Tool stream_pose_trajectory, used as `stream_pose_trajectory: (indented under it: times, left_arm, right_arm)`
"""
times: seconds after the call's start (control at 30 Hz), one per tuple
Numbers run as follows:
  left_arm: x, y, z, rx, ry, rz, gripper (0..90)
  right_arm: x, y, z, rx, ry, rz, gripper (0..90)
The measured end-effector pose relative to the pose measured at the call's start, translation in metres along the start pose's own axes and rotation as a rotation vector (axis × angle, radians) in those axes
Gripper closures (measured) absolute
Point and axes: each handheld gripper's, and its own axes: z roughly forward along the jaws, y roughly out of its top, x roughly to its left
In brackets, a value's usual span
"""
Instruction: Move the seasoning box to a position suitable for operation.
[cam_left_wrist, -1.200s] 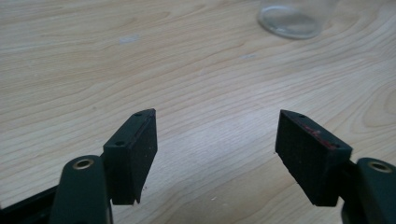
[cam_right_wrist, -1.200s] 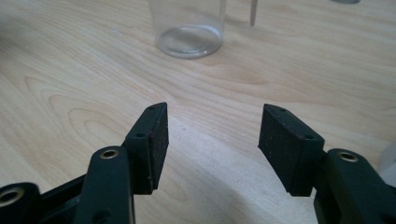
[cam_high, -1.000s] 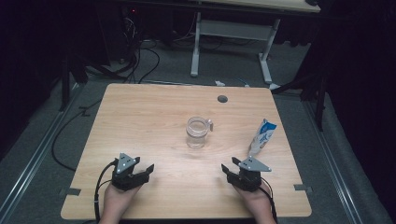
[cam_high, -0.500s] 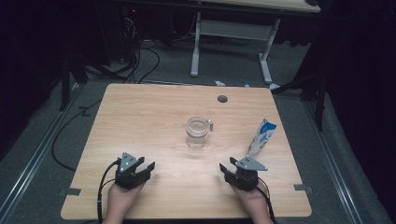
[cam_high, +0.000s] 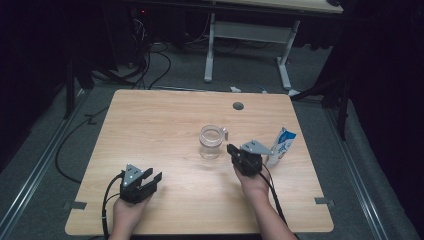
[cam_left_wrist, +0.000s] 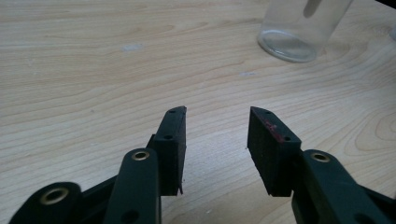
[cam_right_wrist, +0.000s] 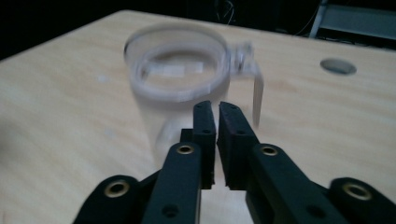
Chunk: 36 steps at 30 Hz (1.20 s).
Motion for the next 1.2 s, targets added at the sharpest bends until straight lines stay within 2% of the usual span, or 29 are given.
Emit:
stream_pose_trajectory:
  times: [0.13,0.23,0.27,0.33,0.43,0.47,0.57,0.7,0.83,1.0,1.07,1.2]
  left_arm:
    - [0.005,-0.002,-0.004,-0.004,0.015,0.006,61.6]
    - [0.008,-0.003,-0.005,-0.005,0.032,0.023,59.0]
    - [0.008,-0.003,-0.005,-0.007,0.032,0.015,57.8]
    - [0.009,-0.004,-0.005,-0.010,0.026,0.000,57.8]
    - [0.008,-0.004,-0.006,-0.015,0.021,0.010,57.7]
    - [0.008,-0.004,-0.006,-0.017,0.021,0.012,57.1]
    - [0.007,-0.004,-0.006,-0.027,0.017,0.013,56.9]
    - [0.006,-0.004,-0.006,-0.034,0.012,0.022,57.2]
    - [0.006,-0.003,-0.005,-0.041,0.012,0.001,57.1]
    - [0.007,-0.003,-0.006,-0.035,0.018,-0.001,56.5]
    - [0.008,-0.004,-0.007,-0.033,0.015,-0.009,56.5]
    - [0.008,-0.004,-0.007,-0.031,0.007,0.000,56.3]
  right_arm:
    - [-0.002,0.027,0.017,-0.015,-0.016,0.005,89.9]
    - [-0.002,0.042,0.027,-0.013,-0.025,0.015,89.9]
    - [-0.002,0.051,0.032,-0.020,-0.034,0.006,89.9]
    - [-0.001,0.054,0.033,-0.020,-0.039,0.005,89.9]
    - [-0.003,0.064,0.041,-0.023,-0.044,0.006,89.8]
    - [-0.004,0.067,0.047,-0.006,-0.044,0.009,89.8]
    - [-0.004,0.069,0.051,0.004,-0.054,0.006,89.8]
    - [-0.004,0.069,0.048,-0.005,-0.046,0.009,89.8]
    - [-0.007,0.068,0.051,0.011,-0.033,0.013,89.9]
    - [-0.012,0.064,0.063,0.045,-0.036,0.032,89.8]
    - [-0.012,0.064,0.063,0.054,-0.035,0.039,89.9]
    - [-0.013,0.065,0.062,0.056,-0.039,0.043,89.8]
